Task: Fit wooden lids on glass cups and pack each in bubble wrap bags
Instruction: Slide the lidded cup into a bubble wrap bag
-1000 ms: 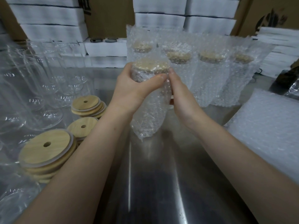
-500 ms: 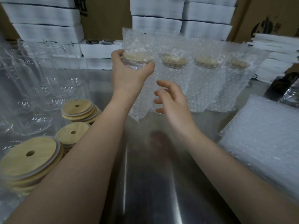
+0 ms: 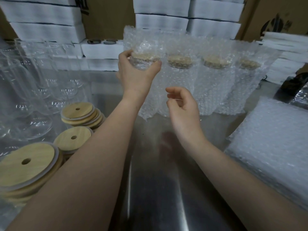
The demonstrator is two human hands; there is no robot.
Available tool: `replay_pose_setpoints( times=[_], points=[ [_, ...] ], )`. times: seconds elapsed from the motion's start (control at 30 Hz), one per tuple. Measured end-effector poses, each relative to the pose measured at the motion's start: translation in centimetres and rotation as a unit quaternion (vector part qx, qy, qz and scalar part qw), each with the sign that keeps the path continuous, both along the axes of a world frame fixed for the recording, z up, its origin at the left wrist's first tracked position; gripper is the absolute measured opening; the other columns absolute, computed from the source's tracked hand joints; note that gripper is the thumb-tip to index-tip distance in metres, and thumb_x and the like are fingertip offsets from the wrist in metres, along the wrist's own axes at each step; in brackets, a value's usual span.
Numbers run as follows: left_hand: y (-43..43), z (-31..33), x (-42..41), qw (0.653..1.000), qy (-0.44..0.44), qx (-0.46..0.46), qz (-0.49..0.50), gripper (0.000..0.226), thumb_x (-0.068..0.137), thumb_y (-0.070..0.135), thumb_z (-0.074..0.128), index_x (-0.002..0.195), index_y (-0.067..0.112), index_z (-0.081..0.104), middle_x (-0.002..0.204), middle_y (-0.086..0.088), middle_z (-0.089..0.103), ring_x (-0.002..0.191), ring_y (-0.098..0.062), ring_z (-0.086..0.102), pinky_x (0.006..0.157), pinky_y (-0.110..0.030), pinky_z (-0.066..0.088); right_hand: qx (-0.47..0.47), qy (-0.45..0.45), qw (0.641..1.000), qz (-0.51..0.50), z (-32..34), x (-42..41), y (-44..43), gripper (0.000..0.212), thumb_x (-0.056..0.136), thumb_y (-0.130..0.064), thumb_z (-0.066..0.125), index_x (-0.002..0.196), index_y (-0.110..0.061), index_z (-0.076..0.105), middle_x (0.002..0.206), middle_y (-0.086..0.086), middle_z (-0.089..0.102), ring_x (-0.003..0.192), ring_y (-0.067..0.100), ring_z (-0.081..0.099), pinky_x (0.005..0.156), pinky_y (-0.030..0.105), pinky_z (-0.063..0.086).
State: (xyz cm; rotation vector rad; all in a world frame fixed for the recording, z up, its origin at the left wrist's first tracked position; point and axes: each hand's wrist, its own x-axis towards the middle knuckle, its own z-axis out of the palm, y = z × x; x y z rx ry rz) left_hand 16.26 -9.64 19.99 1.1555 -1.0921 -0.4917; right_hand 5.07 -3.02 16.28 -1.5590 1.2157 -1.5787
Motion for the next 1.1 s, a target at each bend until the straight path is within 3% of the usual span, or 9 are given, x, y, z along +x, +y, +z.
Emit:
replay_pose_setpoints(
  times=[0.13,0.3,0.4,0.6,0.7,0.8,0.87,0.97,1.1],
  points=[
    [0.4,0.5,-0.4,0.998,-0.032,0.043,0.024,0.062,0.074,0.049,0.075,0.117,0.027,0.037,0.121,0.007,0.046,0.119,-0.022,0.044,0.104,-0.047,0.039,0.0,0.01,1.0,-0.002,-0.2,0.0,-0.2,0.029,0.091,-0.001,0.051,0.101,-0.027,0.06,0.104,-0.007,0.061,0.091,-0.003,0.057,0.08,0.005,0.041],
    [0.9,0.8,-1.0,0.999,-0.003,0.051,-0.004,0.074,0.082,0.041,0.073,0.14,0.018,0.033,0.14,0.0,0.044,0.119,-0.017,0.047,0.093,-0.03,0.038,0.008,0.023,1.0,0.012,-0.9,0.0,-0.4,0.033,0.091,0.0,0.048,0.1,-0.03,0.06,0.097,-0.007,0.062,0.092,0.011,0.061,0.085,0.023,0.049],
    [1.0,0.8,-0.9,0.997,-0.012,0.069,-0.016,0.079,0.083,0.045,0.071,0.144,0.016,0.029,0.145,-0.003,0.041,0.128,-0.021,0.045,0.105,-0.039,0.039,0.024,0.035,0.999,0.025,-1.4,0.1,-0.4,0.036,0.092,-0.004,0.047,0.094,-0.038,0.058,0.093,-0.006,0.063,0.09,0.02,0.063,0.082,0.034,0.05],
    [2.4,1.9,-0.3,0.992,-0.108,0.056,-0.016,0.115,0.073,0.068,0.071,0.155,0.013,0.01,0.158,-0.006,0.021,0.144,-0.026,0.026,0.116,-0.047,0.028,0.046,0.059,0.996,0.045,-2.4,0.5,-0.4,0.034,0.09,-0.005,0.047,0.091,-0.038,0.058,0.086,0.0,0.065,0.084,0.029,0.063,0.075,0.039,0.051],
    [3.4,3.7,0.3,0.995,-0.08,-0.06,0.025,0.089,0.085,0.063,0.06,0.15,0.013,0.026,0.152,-0.005,0.029,0.138,-0.017,0.032,0.11,-0.028,0.03,0.051,0.073,0.995,0.046,-2.6,0.6,-0.4,0.036,0.091,-0.003,0.049,0.088,-0.037,0.059,0.087,0.011,0.067,0.082,0.035,0.063,0.08,0.048,0.053],
    [3.6,5.7,1.9,0.969,-0.132,-0.121,0.172,0.045,0.095,0.043,0.051,0.129,0.013,0.049,0.131,-0.002,0.045,0.094,-0.004,0.05,0.074,-0.01,0.036,0.048,0.081,0.994,0.054,-2.6,0.7,-0.3,0.036,0.091,-0.003,0.049,0.088,-0.037,0.06,0.088,0.019,0.067,0.081,0.037,0.063,0.081,0.05,0.053],
    [3.0,6.8,3.6,0.949,-0.185,-0.066,0.248,0.036,0.092,0.029,0.049,0.124,0.011,0.048,0.133,-0.005,0.041,0.083,-0.015,0.048,0.067,-0.023,0.04,0.047,0.084,0.994,0.061,-2.6,0.7,-0.2,0.038,0.09,0.0,0.049,0.087,-0.037,0.06,0.088,0.023,0.066,0.082,0.039,0.062,0.083,0.052,0.053],
    [2.3,7.7,6.5,0.933,-0.229,0.084,0.263,0.049,0.089,0.021,0.051,0.134,0.006,0.038,0.15,-0.012,0.024,0.085,-0.029,0.049,0.073,-0.036,0.036,0.051,0.09,0.992,0.069,-2.6,0.7,0.0,0.04,0.09,0.003,0.05,0.086,-0.036,0.06,0.086,0.027,0.065,0.084,0.043,0.06,0.084,0.054,0.052],
    [1.8,7.0,10.1,0.9,-0.267,0.195,0.283,0.061,0.09,0.021,0.053,0.143,0.004,0.028,0.156,-0.017,0.014,0.115,-0.043,0.054,0.083,-0.04,0.037,0.059,0.094,0.991,0.071,-2.7,0.7,-0.1,0.042,0.089,0.004,0.049,0.085,-0.036,0.06,0.084,0.022,0.067,0.086,0.04,0.062,0.086,0.053,0.052]
  ],
)
